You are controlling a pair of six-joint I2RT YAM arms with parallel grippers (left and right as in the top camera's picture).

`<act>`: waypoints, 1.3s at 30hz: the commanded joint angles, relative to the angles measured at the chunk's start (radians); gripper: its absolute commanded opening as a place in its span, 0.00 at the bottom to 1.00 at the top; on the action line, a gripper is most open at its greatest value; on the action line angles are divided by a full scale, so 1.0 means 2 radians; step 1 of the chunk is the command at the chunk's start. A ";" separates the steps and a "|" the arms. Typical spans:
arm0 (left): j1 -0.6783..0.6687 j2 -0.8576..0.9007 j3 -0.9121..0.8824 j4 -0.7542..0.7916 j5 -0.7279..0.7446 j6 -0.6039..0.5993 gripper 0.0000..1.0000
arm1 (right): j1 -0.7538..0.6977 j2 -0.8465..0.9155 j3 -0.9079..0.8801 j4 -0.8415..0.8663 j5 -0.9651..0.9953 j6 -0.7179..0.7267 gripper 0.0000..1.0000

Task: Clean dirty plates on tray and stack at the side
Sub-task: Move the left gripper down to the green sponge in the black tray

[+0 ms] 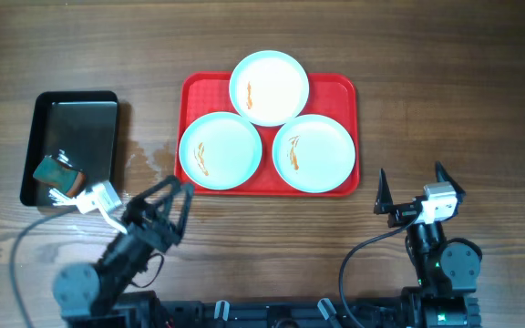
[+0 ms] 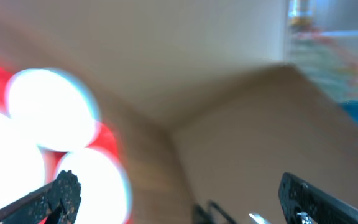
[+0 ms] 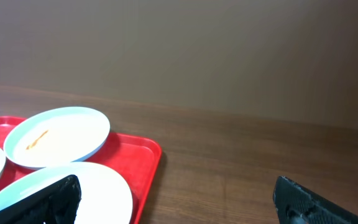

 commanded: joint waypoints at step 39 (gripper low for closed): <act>0.237 0.882 0.511 -0.340 -0.365 0.223 0.85 | -0.003 -0.001 -0.001 0.001 0.007 -0.004 1.00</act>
